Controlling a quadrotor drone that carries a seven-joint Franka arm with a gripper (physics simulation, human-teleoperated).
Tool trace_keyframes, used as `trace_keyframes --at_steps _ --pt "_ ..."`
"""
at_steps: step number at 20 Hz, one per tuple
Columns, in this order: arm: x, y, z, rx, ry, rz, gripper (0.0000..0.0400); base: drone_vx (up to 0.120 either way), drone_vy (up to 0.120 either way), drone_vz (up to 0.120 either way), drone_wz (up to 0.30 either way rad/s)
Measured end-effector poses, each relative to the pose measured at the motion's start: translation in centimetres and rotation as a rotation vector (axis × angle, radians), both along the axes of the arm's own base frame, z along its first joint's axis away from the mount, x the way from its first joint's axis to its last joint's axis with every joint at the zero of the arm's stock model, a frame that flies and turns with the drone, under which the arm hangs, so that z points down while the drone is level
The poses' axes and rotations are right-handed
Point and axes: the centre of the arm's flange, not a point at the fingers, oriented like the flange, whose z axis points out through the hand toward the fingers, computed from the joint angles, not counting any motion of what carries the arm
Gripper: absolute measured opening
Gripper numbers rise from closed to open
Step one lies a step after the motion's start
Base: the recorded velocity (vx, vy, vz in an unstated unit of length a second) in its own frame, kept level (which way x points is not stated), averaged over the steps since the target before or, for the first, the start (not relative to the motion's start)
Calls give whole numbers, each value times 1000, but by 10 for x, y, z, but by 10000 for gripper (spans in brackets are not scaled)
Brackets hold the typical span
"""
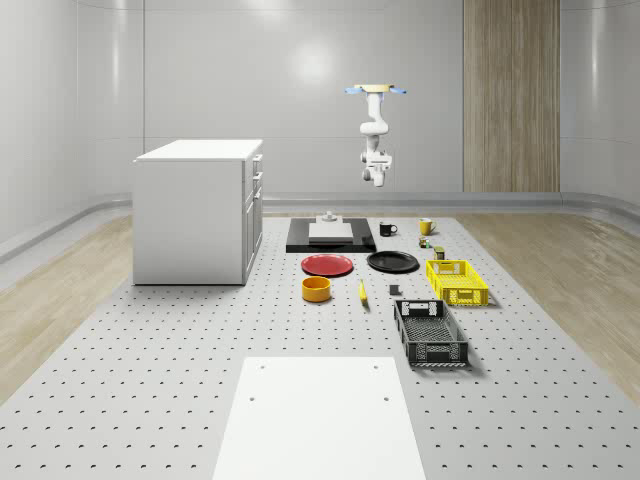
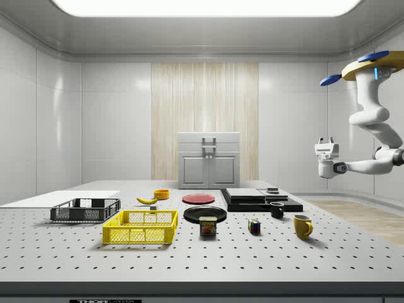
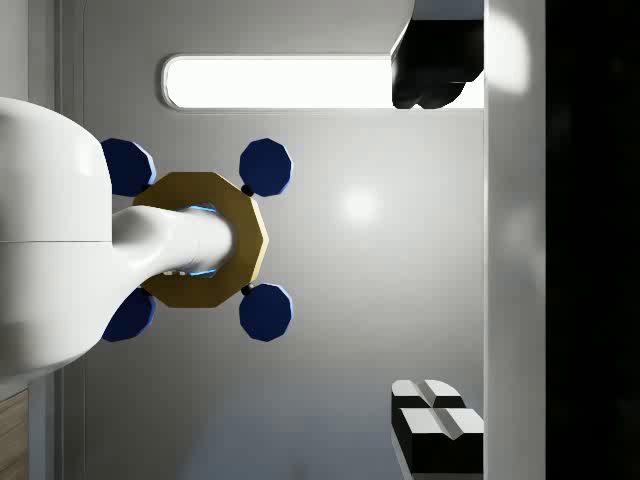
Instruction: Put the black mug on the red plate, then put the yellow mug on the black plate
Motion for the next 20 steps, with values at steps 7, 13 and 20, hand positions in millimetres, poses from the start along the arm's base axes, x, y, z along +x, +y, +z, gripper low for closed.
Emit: trace_keyframes --at_steps 7,13,20 --pt "-3 0 50 0 -6 0 400 0 0 0 0" --pt "-1 0 78 0 -10 0 400 0 0 0 0" --pt "0 0 90 0 -16 0 400 29 0 0 0"
